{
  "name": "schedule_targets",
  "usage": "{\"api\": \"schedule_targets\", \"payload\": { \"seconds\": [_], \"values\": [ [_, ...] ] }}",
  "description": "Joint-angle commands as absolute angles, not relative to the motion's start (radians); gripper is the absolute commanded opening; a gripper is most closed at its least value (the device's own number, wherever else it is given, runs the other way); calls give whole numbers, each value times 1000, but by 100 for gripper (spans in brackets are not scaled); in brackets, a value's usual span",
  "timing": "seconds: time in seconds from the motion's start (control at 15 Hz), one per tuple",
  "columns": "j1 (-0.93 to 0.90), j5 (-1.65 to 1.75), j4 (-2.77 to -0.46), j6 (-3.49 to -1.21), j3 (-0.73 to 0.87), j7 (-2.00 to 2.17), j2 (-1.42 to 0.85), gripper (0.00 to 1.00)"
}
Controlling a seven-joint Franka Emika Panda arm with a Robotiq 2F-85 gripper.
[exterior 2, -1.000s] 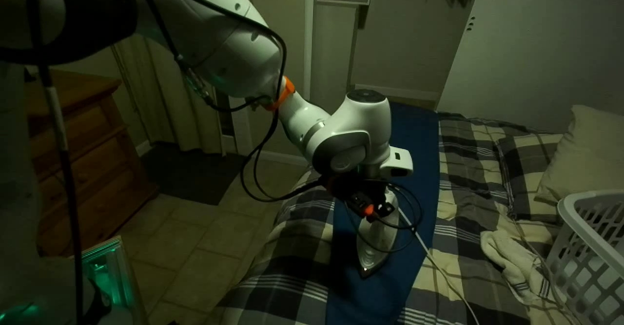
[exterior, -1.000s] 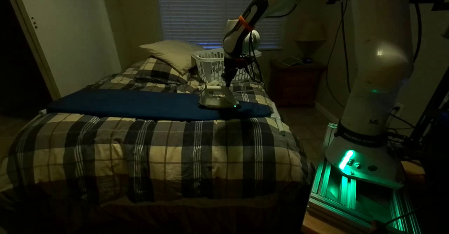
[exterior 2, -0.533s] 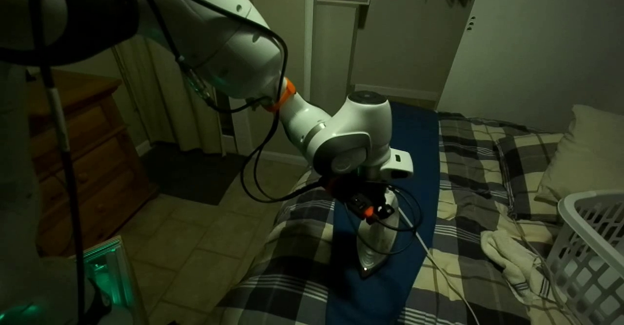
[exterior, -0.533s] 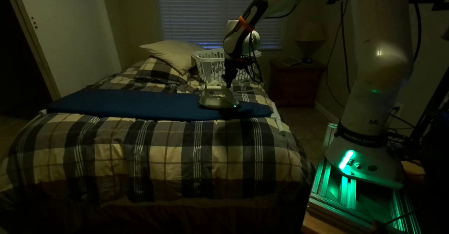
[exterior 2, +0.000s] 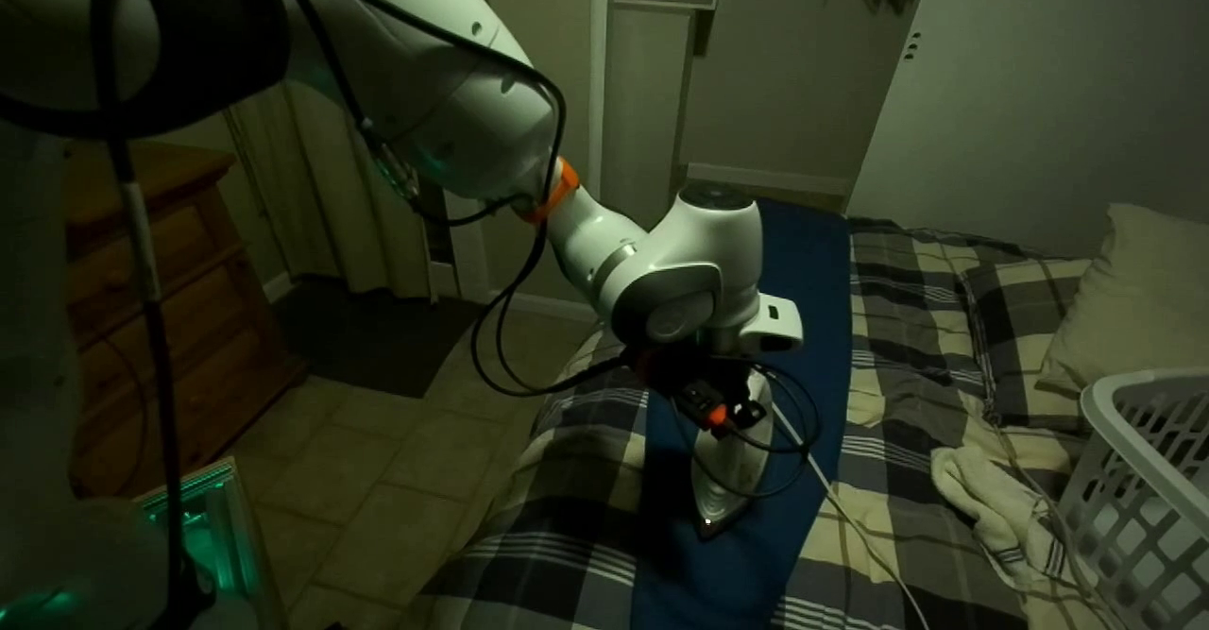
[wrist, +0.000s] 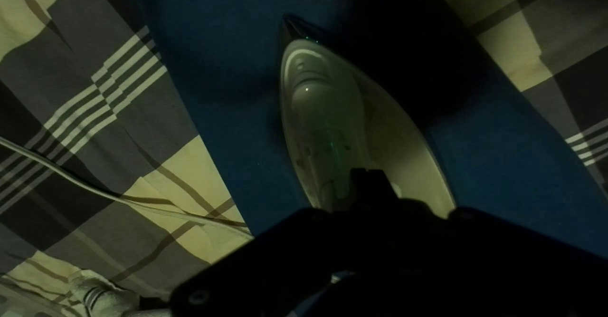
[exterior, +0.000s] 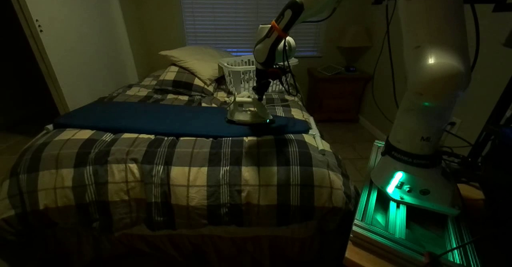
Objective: Press a button on the pressing iron
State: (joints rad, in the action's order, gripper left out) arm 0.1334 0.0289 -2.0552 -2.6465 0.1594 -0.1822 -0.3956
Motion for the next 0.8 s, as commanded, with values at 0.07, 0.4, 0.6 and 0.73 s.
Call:
{"api": "schedule_targets", "payload": {
  "seconds": [0.07, 0.4, 0.6, 0.73],
  "values": [
    [158, 29, -2017, -2630, 134, -173, -424, 6],
    [164, 19, -2008, -2614, 127, -175, -433, 6],
    [169, 8, -2002, -2598, 116, -176, -439, 6],
    [172, 7, -2001, -2604, 113, -177, -447, 6]
  ]
}}
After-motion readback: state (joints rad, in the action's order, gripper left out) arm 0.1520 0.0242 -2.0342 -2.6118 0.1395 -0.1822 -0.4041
